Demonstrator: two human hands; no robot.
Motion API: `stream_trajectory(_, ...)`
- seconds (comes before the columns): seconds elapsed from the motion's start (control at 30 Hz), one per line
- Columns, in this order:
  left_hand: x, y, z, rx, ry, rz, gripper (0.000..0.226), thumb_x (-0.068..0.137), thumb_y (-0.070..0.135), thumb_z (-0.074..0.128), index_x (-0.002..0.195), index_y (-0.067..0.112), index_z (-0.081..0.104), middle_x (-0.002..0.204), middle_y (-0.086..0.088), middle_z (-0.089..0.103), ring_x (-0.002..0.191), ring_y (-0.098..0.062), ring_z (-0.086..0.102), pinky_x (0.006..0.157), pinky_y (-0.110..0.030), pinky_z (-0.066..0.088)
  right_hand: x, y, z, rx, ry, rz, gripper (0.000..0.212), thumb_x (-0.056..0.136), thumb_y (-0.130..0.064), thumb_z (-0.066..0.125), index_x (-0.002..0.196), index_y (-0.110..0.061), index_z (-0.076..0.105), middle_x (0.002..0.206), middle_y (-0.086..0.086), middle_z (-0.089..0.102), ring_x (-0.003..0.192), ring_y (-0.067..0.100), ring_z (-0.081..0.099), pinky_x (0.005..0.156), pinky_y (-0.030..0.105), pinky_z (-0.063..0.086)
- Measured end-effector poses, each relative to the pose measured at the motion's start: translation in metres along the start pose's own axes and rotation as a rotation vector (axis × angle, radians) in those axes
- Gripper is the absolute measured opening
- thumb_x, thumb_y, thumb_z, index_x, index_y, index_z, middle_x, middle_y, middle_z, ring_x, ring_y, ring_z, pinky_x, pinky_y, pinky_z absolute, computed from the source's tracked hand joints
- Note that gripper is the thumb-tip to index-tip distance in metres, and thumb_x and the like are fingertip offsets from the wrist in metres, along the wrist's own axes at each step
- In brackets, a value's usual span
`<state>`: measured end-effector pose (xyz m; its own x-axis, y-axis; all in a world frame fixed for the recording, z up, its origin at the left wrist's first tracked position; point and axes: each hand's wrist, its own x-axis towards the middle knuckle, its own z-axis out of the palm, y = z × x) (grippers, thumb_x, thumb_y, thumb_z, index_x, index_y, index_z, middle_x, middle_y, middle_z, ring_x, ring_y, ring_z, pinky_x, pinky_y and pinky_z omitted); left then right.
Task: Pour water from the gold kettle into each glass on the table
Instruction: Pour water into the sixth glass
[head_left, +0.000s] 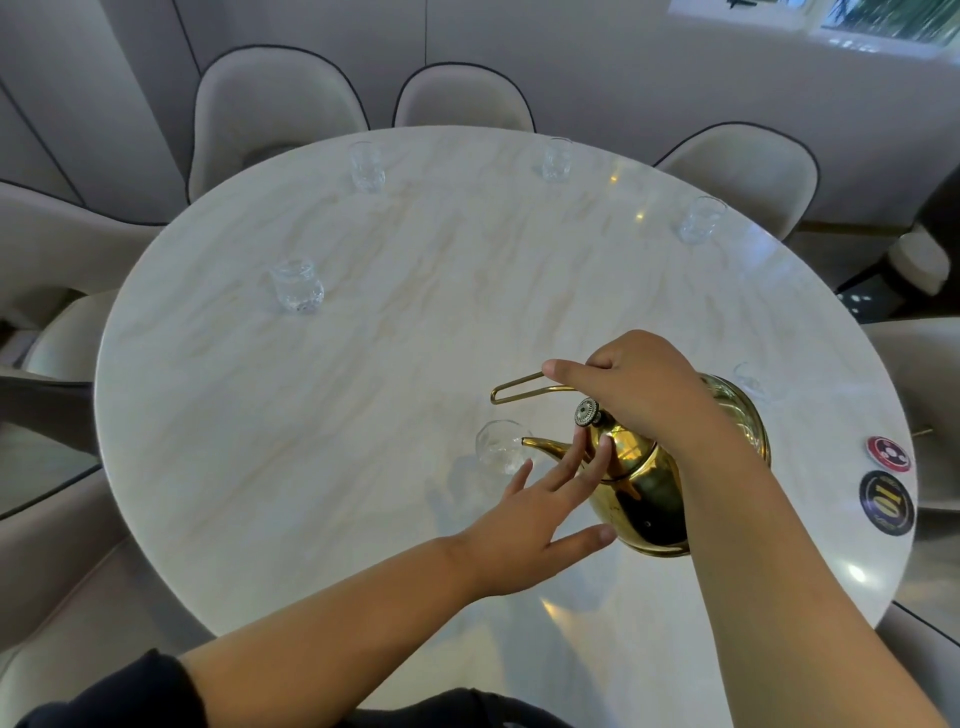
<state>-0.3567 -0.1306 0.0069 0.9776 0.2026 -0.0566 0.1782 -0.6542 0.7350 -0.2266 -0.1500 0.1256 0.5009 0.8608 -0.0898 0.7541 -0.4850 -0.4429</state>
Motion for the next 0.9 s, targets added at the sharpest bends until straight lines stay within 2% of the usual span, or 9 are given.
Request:
stream_trajectory(0.13,0.0000,0.0003,-0.0002,-0.002,-0.004,0.006,0.066,0.097,0.050,0.031,0.136,0.045,-0.023,0.153,0.012,-0.023,0.144,-0.007,0.007,0.116,-0.039,-0.010,-0.0010,0.0011,-0.0004,0.000,0.001,0.005,0.063,0.085,-0.053,0.058,0.043,-0.013,0.032,0.040,-0.002,0.022,0.041,0.015,0.030,0.055,0.031,0.033)
stream_trajectory(0.27,0.0003,-0.0006,0.0011,-0.009,0.003,0.014,0.067,0.097,0.050,0.031,0.136,0.046,-0.023,0.154,0.011,-0.022,0.139,0.002,0.001,0.116,-0.039,-0.010,-0.0011,0.0018,-0.0006,-0.006,0.008,-0.004,0.065,0.085,-0.052,0.059,0.042,-0.015,0.026,0.038,-0.005,0.018,0.039,0.014,0.026,0.050,0.029,0.027)
stream_trajectory(0.47,0.0010,0.0002,0.0006,-0.002,0.007,0.006,0.066,0.097,0.050,0.031,0.137,0.045,-0.022,0.154,0.011,-0.021,0.144,-0.007,0.005,0.116,-0.040,-0.010,-0.0005,0.0010,-0.0006,-0.006,0.004,-0.001,0.065,0.085,-0.052,0.058,0.042,-0.014,0.028,0.040,-0.004,0.020,0.040,0.014,0.027,0.051,0.028,0.028)
stream_trajectory(0.9,0.0035,0.0011,0.0004,0.008,-0.008,-0.011,0.066,0.097,0.049,0.030,0.138,0.044,-0.021,0.153,0.010,-0.023,0.144,-0.010,0.010,0.116,-0.040,-0.011,0.0018,0.0092,0.0004,0.032,0.007,-0.001,0.062,0.085,-0.053,0.058,0.047,-0.011,0.032,0.043,0.000,0.024,0.043,0.015,0.029,0.054,0.030,0.030)
